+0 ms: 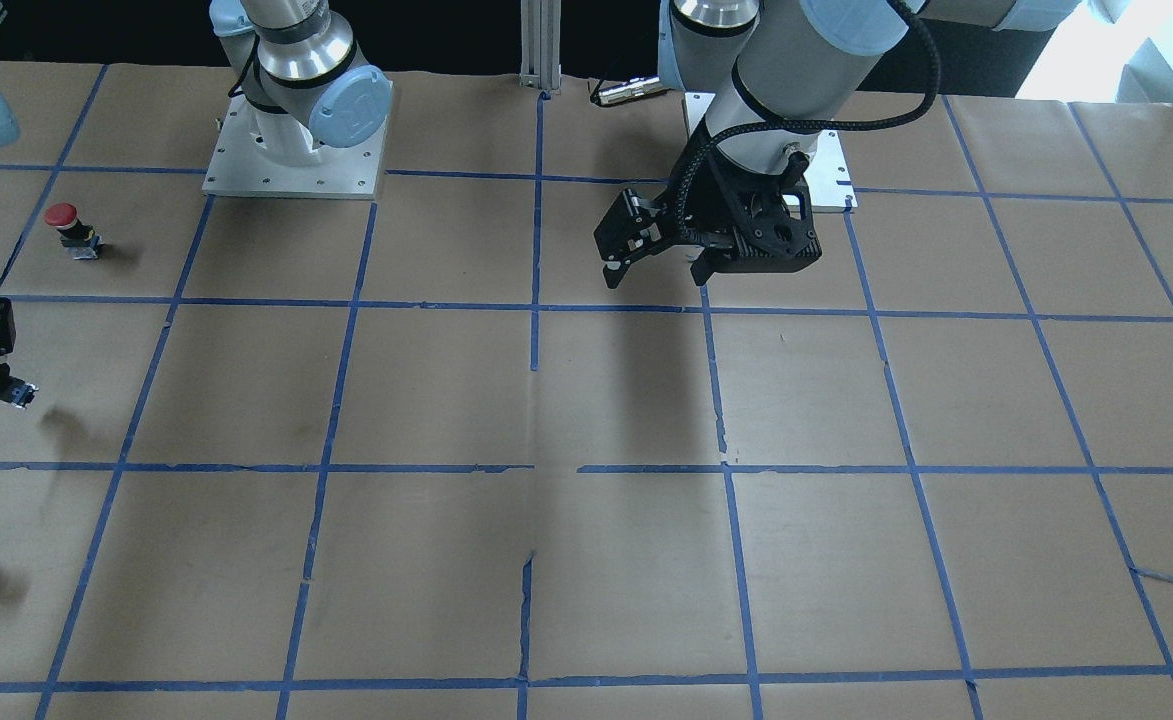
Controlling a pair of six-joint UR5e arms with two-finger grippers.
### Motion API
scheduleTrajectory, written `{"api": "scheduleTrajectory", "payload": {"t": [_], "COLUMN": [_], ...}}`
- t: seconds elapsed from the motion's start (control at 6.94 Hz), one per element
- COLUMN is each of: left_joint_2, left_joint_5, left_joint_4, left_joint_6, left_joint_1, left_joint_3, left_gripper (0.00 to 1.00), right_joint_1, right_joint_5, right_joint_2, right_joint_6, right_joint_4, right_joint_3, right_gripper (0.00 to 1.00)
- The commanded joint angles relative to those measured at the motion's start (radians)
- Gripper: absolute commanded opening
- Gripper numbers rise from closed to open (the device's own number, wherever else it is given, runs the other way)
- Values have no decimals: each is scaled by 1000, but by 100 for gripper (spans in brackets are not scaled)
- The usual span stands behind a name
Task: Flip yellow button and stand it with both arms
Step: 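Lower the yellow button upright onto the table with the right gripper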
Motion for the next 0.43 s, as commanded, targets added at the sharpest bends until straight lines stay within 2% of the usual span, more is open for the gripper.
{"api": "scheduleTrajectory", "payload": {"t": [0.0, 0.14, 0.29], "left_joint_2": [34, 48, 63], "left_joint_5": [125, 144, 144], "left_joint_4": [-32, -45, -102], "left_joint_6": [47, 170, 190], "left_joint_1": [5, 33, 85], "left_joint_3": [-7, 2, 11], "left_gripper": [100, 100, 100], "right_joint_1": [-12, -12, -12], "right_joint_5": [4, 5, 2], "right_joint_2": [10, 10, 10], "right_joint_6": [-1, -4, -9], "right_joint_4": [11, 6, 6], "right_joint_3": [8, 32, 37], "right_gripper": [16, 17, 21]}}
